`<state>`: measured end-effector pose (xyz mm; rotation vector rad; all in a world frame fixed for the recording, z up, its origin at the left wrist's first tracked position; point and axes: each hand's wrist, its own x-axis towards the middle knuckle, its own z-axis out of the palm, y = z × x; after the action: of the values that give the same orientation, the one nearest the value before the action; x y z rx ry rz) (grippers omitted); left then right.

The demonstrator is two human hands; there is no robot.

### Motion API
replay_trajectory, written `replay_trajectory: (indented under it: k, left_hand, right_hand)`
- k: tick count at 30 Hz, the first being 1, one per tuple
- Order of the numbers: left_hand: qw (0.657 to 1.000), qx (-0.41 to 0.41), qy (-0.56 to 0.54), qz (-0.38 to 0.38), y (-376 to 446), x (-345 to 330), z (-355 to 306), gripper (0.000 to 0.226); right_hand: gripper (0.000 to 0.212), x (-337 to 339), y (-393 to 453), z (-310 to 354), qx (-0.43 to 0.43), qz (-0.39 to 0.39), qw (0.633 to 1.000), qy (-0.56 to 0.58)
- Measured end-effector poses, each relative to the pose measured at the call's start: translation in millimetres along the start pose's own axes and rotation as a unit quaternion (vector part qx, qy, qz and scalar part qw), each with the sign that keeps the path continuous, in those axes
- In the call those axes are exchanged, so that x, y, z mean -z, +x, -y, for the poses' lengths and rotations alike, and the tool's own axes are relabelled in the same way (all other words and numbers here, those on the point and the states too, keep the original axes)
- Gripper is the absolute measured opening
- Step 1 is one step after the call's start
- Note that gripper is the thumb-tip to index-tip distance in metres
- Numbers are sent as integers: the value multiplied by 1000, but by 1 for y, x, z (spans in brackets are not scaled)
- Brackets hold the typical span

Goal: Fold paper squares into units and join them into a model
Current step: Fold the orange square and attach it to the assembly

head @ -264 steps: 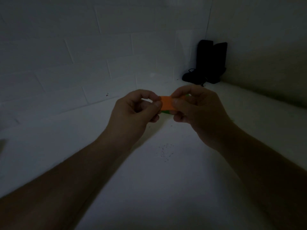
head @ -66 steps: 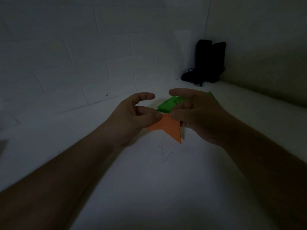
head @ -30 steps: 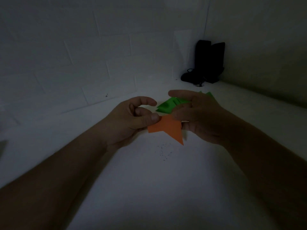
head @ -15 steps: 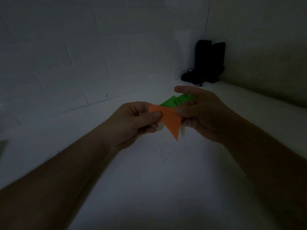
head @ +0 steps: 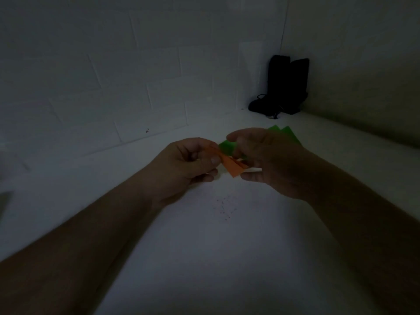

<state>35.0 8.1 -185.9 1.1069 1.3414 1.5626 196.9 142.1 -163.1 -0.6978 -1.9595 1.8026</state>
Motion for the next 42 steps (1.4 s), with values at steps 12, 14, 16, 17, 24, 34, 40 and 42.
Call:
replay_trajectory:
  k: [12,14,16,17,24,34,40,42]
  left_hand:
    - [1000,-14,13,11,-3,-3,-6,45]
    - [1000,-13,4,5,-1,-4,-5,38]
    - [1000,-28,1,4,0,-4,-2,27]
    - [999,-40,4,12,-1,-5,-1,25]
    - [996,-67,57,7,-1,-8,-3,42]
    - [998,-44,43,-25,0,-5,-3,16]
    - [995,-75,51,-42,1,-7,-2,20]
    - [993,-83,63,-48,2,-4,-1,25]
  right_hand:
    - [71,-8,-6,-2,-19,62,998,5]
    - [73,-9,-6,-1,-22,63,998,7]
    - [65,-8,-6,0,-24,61,998,18]
    - [58,-7,-5,0,-23,59,998,28]
    - [44,-5,-7,3,-4,69,996,61]
    - [65,-4,-6,-2,8,63,998,28]
    - [44,-7,-7,-5,41,24,998,-51]
    - [25,-9,-7,-6,40,21,996,-83]
